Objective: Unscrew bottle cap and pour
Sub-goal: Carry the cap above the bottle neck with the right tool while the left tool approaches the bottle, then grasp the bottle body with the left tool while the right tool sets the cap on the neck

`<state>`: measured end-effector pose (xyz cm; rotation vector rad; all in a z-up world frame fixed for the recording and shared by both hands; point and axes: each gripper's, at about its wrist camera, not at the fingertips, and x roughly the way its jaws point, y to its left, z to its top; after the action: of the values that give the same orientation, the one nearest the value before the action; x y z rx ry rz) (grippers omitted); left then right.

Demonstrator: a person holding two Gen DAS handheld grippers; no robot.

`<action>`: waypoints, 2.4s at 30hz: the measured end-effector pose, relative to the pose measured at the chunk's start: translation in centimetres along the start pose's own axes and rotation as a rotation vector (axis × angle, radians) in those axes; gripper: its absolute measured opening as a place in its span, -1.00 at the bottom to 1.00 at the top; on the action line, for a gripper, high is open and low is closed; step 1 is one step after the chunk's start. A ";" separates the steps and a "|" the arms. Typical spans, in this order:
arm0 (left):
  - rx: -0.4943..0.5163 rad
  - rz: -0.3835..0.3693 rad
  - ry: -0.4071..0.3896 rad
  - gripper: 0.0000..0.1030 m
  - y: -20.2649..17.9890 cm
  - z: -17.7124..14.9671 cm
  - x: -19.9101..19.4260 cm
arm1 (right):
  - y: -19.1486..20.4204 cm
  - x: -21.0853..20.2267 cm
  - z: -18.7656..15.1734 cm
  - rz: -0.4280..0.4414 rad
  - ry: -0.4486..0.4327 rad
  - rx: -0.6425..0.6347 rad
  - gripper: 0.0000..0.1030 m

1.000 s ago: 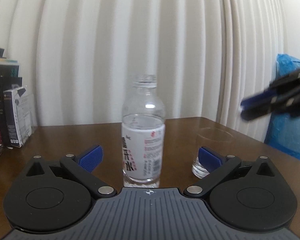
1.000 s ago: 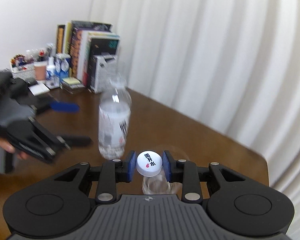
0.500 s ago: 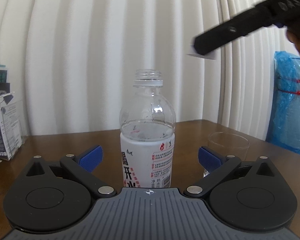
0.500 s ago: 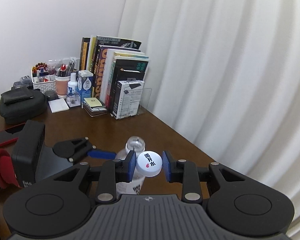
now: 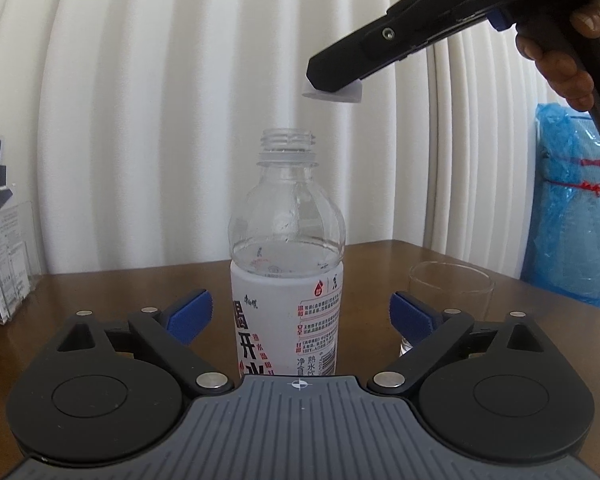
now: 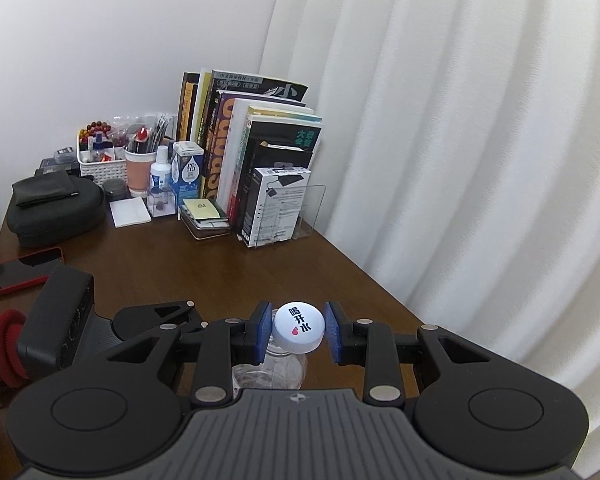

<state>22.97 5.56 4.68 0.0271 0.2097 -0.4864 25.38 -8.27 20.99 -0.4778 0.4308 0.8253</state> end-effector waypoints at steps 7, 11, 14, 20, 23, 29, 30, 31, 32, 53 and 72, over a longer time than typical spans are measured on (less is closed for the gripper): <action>-0.020 -0.009 0.009 0.78 0.9 0.1 0.2 | -0.1 0.9 0.4 0.020 0.032 -0.023 -0.38; -0.020 -0.012 0.009 0.78 1.2 0.0 0.3 | -0.2 1.2 0.5 0.024 0.034 -0.025 -0.38; -0.020 -0.016 0.008 0.78 1.1 0.0 0.5 | -0.2 1.2 0.5 0.027 0.034 -0.029 -0.38; -0.017 -0.038 0.011 0.52 1.2 0.0 0.9 | -0.2 1.5 0.5 0.034 0.043 -0.041 -0.38; -0.025 -0.032 0.010 0.48 1.4 0.0 1.1 | -0.3 1.4 0.6 0.039 0.040 -0.044 -0.38; -0.025 -0.026 0.015 0.25 1.4 0.1 1.6 | -0.2 1.9 0.7 0.054 0.050 -0.068 -0.38; -0.023 -0.024 0.015 0.22 1.4 0.1 1.7 | -0.2 1.9 0.7 0.058 0.050 -0.069 -0.38; -0.021 -0.021 0.016 0.16 1.4 0.1 1.8 | -0.2 2.0 0.7 0.061 0.050 -0.071 -0.38; -0.022 -0.018 0.016 0.13 1.5 0.1 1.9 | -0.3 2.0 0.7 0.065 0.050 -0.072 -0.38; -0.016 -0.008 0.018 0.13 1.4 0.0 1.8 | -0.8 2.8 0.3 0.114 0.039 -0.053 -0.38; -0.013 -0.015 0.023 0.13 1.5 0.1 1.9 | -1.1 2.9 -0.3 0.117 0.016 -0.027 -0.37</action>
<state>25.31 5.98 4.33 0.0189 0.2359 -0.4998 27.94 -7.44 19.46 -0.4879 0.4665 0.9422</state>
